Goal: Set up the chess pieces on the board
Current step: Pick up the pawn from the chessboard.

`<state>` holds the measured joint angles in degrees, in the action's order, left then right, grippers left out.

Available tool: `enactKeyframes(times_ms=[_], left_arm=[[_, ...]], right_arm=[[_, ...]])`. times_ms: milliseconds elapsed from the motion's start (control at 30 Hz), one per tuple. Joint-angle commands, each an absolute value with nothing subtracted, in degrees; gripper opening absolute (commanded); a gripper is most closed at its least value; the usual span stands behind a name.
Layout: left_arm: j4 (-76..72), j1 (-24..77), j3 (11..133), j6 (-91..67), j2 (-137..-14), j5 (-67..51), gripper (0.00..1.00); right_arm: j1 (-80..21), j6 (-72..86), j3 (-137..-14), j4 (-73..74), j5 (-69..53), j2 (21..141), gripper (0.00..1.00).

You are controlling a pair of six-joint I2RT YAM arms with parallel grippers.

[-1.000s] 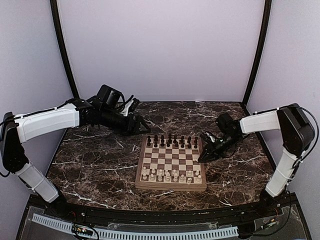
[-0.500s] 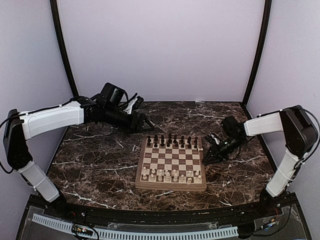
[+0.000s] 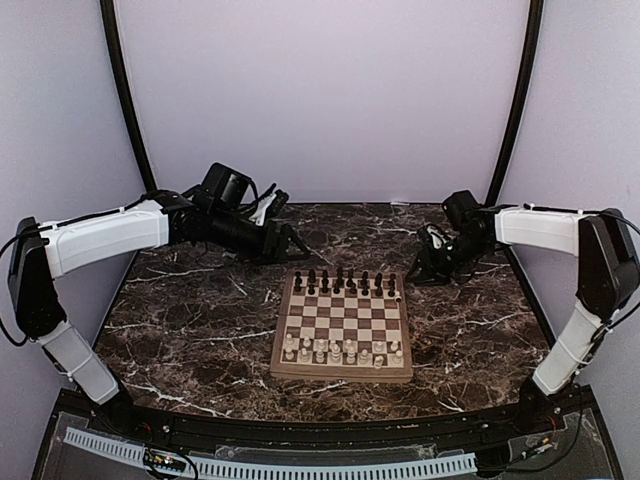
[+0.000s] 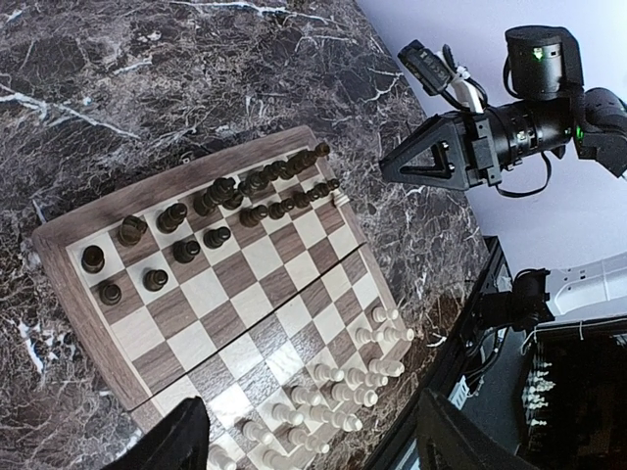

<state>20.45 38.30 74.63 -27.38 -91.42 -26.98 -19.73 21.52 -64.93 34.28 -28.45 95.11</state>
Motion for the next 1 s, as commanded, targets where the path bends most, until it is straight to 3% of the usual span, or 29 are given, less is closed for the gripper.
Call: enactKeyframes(times_ms=[0, 167, 467, 967], left_arm=[[22.3, 38.2, 77.5, -26.4, -91.1, -26.3, 0.75], [22.6, 38.2, 76.6, -26.8, -90.2, -25.3, 0.75], [22.1, 38.2, 74.2, -27.8, -88.2, -24.6, 0.75], [21.8, 38.1, 72.2, -27.7, -86.8, -24.2, 0.75]], right_arm=[[-19.6, 25.4, -67.4, 33.6, -24.7, 98.0, 0.27], [-20.2, 23.5, -69.9, 36.1, -24.1, 100.7, 0.25], [-24.4, 19.8, -74.8, 41.6, -21.0, 104.9, 0.31], [-28.7, 19.1, -77.1, 45.8, -14.9, 107.2, 0.33]])
